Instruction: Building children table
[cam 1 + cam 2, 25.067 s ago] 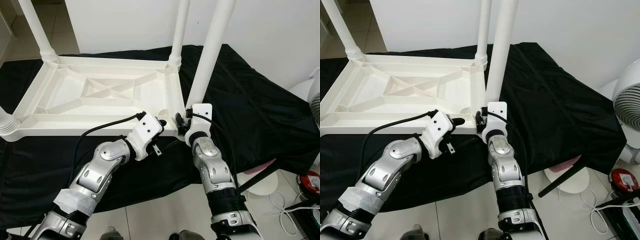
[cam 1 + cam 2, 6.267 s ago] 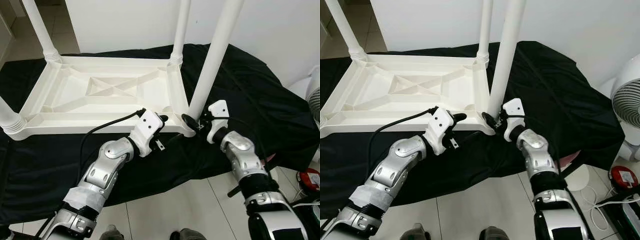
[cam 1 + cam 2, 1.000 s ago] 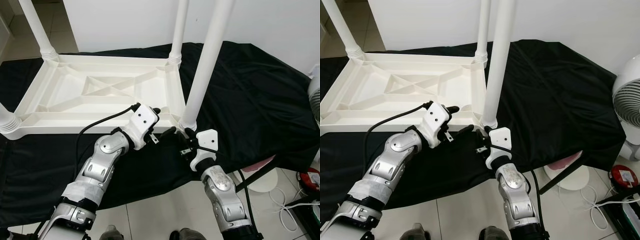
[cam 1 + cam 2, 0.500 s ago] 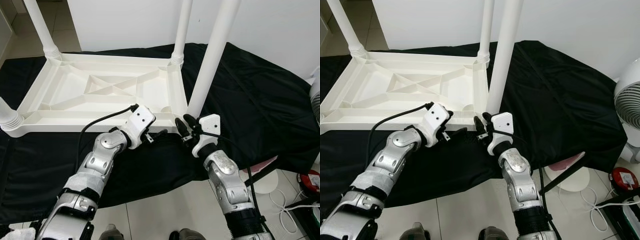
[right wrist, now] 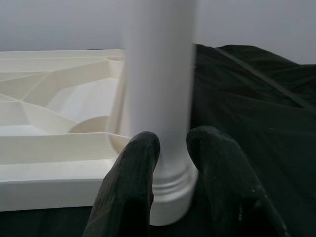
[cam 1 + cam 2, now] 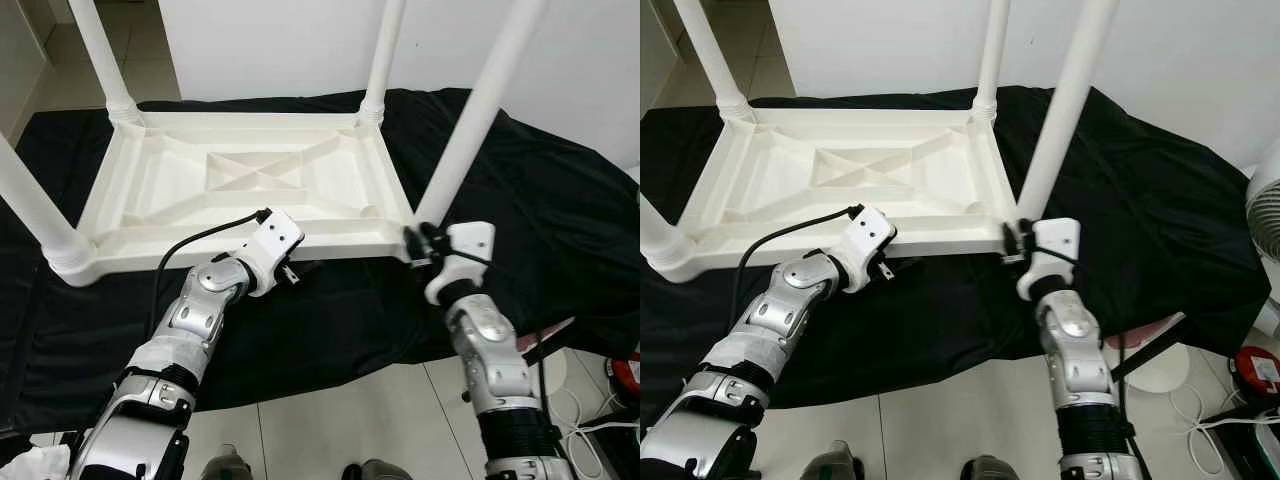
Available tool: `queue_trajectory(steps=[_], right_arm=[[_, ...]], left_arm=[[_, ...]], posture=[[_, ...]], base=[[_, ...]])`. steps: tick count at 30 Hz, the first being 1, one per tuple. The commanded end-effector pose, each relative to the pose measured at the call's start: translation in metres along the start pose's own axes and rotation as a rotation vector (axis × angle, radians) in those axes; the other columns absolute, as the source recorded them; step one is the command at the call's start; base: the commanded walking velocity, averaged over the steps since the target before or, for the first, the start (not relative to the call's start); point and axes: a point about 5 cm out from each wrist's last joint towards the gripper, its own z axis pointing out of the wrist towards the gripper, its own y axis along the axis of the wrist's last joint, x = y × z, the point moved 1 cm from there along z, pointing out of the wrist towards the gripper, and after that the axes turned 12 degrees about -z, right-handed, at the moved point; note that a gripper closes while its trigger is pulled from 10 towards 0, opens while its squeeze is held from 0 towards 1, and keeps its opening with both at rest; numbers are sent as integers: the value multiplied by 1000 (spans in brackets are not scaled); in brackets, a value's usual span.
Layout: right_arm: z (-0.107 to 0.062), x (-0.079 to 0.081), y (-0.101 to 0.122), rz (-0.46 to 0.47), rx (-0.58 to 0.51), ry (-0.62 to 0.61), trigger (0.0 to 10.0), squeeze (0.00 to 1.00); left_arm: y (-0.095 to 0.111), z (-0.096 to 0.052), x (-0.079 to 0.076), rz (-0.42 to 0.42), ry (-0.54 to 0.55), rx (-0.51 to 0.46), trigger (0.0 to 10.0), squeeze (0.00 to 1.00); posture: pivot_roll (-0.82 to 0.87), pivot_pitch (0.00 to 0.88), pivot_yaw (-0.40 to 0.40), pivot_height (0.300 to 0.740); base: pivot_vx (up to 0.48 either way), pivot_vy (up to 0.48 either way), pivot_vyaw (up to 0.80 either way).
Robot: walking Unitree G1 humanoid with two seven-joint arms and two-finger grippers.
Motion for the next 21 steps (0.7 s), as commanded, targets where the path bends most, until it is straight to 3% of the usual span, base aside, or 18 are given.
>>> queue_trajectory(steps=[1, 8, 17, 21], right_arm=[[-2, -7, -7, 6, 32, -25, 10000, 0], [-4, -5, -7, 29, 28, -13, 10000, 0], [-7, 2, -7, 53, 28, -1, 10000, 0], [-7, 2, -7, 55, 28, -5, 10000, 0]], left_arm=[[4, -1, 21, -2, 356, -59, 10000, 0], [0, 0, 26, -2, 386, -23, 10000, 0], [-23, -5, 39, -27, 466, 120, 10000, 0], [-25, -8, 43, -55, 487, 125, 10000, 0]], posture=[[-8, 0, -44, 740], [-14, 0, -43, 740], [-20, 10, -38, 740], [-19, 11, -37, 740]], base=[[0, 0, 0], [0, 0, 0], [0, 0, 0], [0, 0, 0]])
